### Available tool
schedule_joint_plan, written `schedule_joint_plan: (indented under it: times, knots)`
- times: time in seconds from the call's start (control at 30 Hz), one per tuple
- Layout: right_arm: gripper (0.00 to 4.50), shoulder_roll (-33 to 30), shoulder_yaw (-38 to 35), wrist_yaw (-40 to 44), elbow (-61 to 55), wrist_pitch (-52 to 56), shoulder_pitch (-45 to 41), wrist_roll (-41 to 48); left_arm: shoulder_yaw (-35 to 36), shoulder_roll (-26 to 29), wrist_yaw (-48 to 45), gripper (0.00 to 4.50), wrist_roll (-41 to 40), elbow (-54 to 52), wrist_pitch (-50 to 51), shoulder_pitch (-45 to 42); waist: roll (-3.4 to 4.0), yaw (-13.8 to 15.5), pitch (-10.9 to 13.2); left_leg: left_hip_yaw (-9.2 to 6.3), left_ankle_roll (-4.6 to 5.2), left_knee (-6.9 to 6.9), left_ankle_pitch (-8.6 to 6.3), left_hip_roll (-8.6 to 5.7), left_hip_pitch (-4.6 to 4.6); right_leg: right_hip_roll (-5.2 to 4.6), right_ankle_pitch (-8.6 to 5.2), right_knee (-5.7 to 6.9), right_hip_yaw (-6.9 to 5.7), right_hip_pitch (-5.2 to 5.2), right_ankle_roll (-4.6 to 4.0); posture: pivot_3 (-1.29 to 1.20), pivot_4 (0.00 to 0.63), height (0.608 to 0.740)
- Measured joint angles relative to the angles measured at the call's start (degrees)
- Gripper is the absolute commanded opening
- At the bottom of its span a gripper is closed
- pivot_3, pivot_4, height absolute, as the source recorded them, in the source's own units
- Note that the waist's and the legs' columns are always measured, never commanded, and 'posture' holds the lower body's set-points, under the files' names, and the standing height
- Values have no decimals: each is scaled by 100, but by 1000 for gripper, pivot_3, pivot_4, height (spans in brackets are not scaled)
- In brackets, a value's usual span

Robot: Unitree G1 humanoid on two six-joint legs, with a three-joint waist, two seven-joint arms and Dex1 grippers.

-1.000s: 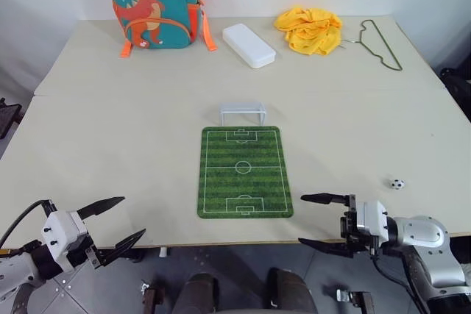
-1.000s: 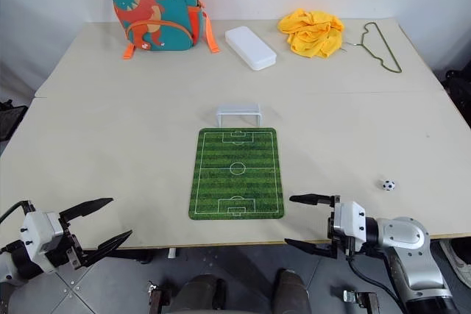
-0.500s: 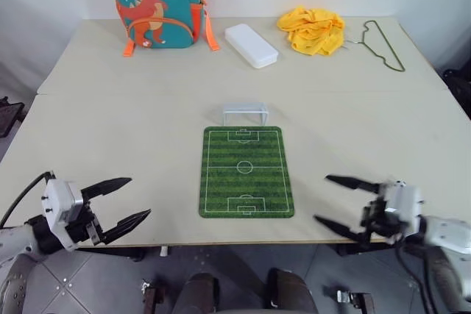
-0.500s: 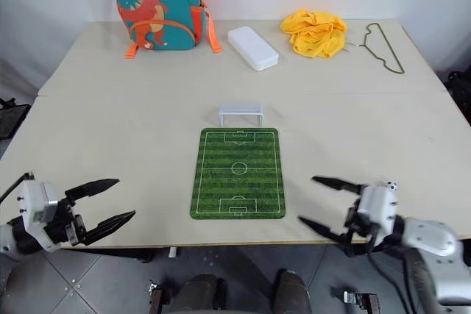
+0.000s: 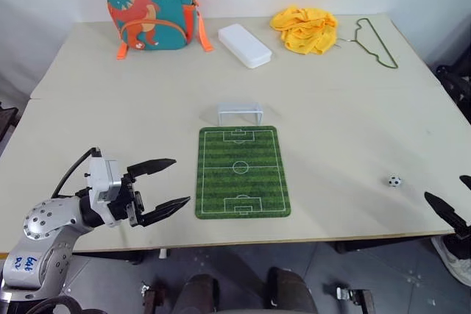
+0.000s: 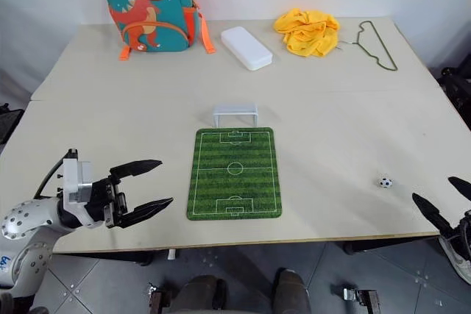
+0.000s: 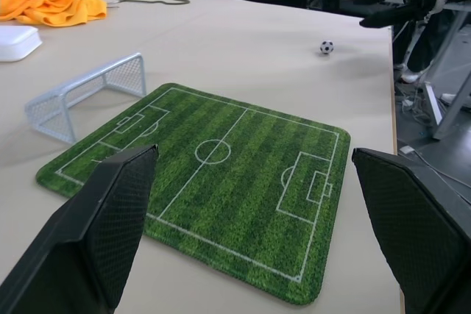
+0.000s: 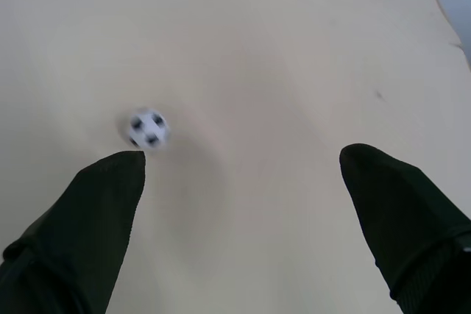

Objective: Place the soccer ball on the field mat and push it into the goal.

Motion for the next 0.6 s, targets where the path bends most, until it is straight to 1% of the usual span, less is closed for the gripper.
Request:
schedule_joint_plan:
  times: [0.17,0.27,0.37,0.43,0.6]
  knots:
    - [4463,-396,299,622,512,-16,-687,-11,7,39,-183,4500,-60,-4,139,-6,1,-73,0,18,3,1,2,2,7,0,3,-1,16,0,0,0,150,740]
    - [4463,-581,556,952,638,110,-1058,-14,5,42,-241,4500,-81,-1,220,-6,1,-51,0,17,3,1,2,6,8,1,3,1,15,-1,0,0,150,740]
    - [4463,-797,970,1326,717,323,-1317,-109,-17,38,-290,4500,-80,0,236,-17,1,-10,0,9,3,2,1,4,2,0,4,-3,10,-2,2,0,150,740]
    - [4463,-876,1169,1458,808,461,-1450,-218,-81,23,-315,4500,-69,7,223,-56,1,21,0,9,3,2,1,3,1,0,5,-6,9,-2,3,0,150,740]
    - [4463,-953,1683,1456,1339,610,-2003,-637,-189,19,-355,4500,-31,59,218,-140,2,20,0,11,3,2,1,2,0,0,5,-8,9,-3,3,0,150,740]
